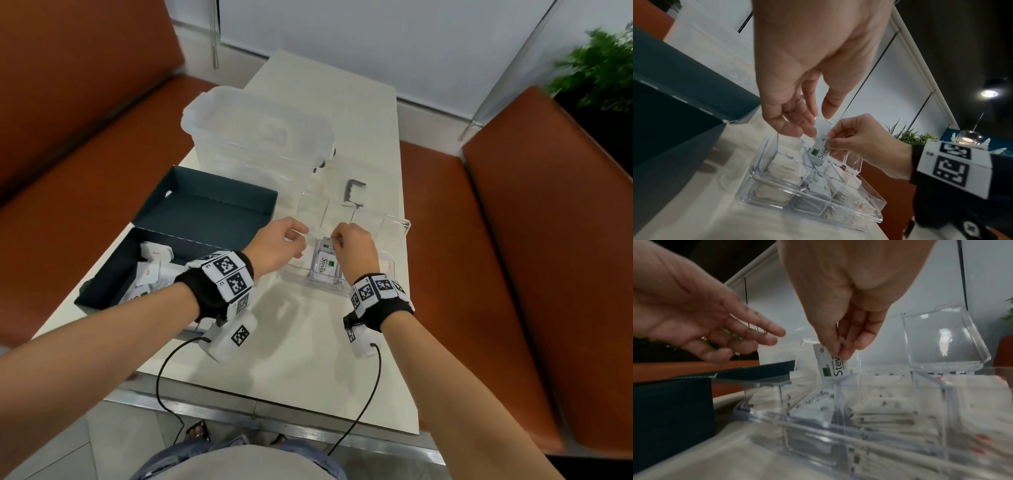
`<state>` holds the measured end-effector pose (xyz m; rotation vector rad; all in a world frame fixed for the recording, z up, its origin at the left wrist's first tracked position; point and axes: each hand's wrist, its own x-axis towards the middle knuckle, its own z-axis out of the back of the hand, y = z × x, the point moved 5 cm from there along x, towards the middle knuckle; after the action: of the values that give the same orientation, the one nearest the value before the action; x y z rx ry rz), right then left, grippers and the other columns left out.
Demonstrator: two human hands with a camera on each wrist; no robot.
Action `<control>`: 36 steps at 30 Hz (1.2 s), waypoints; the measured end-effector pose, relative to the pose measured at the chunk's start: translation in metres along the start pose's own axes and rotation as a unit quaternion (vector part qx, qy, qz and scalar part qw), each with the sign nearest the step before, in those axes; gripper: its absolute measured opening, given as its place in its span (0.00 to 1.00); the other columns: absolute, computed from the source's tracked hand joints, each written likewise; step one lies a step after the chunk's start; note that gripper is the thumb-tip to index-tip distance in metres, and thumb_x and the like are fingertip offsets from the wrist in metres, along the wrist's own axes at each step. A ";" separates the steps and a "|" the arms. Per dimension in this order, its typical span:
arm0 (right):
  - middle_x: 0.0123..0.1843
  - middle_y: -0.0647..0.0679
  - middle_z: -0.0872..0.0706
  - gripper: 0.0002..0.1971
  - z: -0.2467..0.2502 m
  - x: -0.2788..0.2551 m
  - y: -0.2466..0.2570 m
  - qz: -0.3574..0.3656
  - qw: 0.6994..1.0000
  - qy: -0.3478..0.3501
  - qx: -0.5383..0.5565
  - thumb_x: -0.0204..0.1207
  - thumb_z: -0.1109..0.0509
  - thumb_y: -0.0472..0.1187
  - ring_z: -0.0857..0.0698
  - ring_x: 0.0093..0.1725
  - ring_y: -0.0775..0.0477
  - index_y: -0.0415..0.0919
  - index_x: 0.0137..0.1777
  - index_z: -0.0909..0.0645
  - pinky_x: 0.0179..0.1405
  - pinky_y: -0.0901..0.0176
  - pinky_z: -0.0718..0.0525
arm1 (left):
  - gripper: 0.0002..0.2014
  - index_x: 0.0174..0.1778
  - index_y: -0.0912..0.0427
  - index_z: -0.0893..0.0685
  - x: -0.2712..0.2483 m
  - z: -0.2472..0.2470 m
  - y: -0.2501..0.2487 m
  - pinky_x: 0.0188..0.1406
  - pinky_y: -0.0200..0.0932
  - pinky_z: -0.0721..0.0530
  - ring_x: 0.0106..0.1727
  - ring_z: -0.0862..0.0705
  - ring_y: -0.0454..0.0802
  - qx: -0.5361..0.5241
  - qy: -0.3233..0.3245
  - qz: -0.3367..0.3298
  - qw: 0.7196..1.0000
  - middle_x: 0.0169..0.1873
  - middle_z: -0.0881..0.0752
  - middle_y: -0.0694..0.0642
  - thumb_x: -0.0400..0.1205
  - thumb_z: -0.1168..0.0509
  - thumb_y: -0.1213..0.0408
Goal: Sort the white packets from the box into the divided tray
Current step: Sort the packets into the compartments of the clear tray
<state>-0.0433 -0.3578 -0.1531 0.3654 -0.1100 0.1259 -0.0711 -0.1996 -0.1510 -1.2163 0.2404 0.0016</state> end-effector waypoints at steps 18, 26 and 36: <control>0.52 0.41 0.19 0.10 -0.025 0.000 -0.005 -0.015 0.993 0.032 -0.116 0.78 0.39 0.27 0.20 0.51 0.37 0.36 0.53 0.19 0.52 0.50 0.29 | 0.12 0.61 0.57 0.18 -0.015 0.019 0.001 0.43 0.39 0.15 0.43 0.13 0.46 0.013 0.007 -0.007 1.000 0.51 0.16 0.53 0.82 0.36 0.70; 0.56 0.44 0.18 0.18 0.025 0.001 0.016 -0.048 0.997 -0.055 -0.021 0.77 0.40 0.26 0.18 0.54 0.42 0.43 0.60 0.17 0.58 0.48 0.28 | 0.13 0.62 0.58 0.18 -0.019 0.039 -0.002 0.42 0.34 0.19 0.48 0.12 0.51 0.018 0.007 -0.021 1.000 0.51 0.15 0.54 0.83 0.37 0.70; 0.49 0.43 0.14 0.14 0.027 0.032 0.140 0.079 0.992 -0.025 0.099 0.78 0.39 0.29 0.21 0.42 0.51 0.41 0.54 0.14 0.42 0.70 0.28 | 0.11 0.62 0.57 0.18 -0.016 0.109 0.004 0.37 0.32 0.19 0.44 0.13 0.44 0.025 -0.021 -0.047 0.998 0.44 0.14 0.49 0.84 0.36 0.66</control>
<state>-0.0337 -0.2347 -0.0748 0.5583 -0.1758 0.2851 -0.0671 -0.0949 -0.1168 -1.1757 0.1452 -0.0606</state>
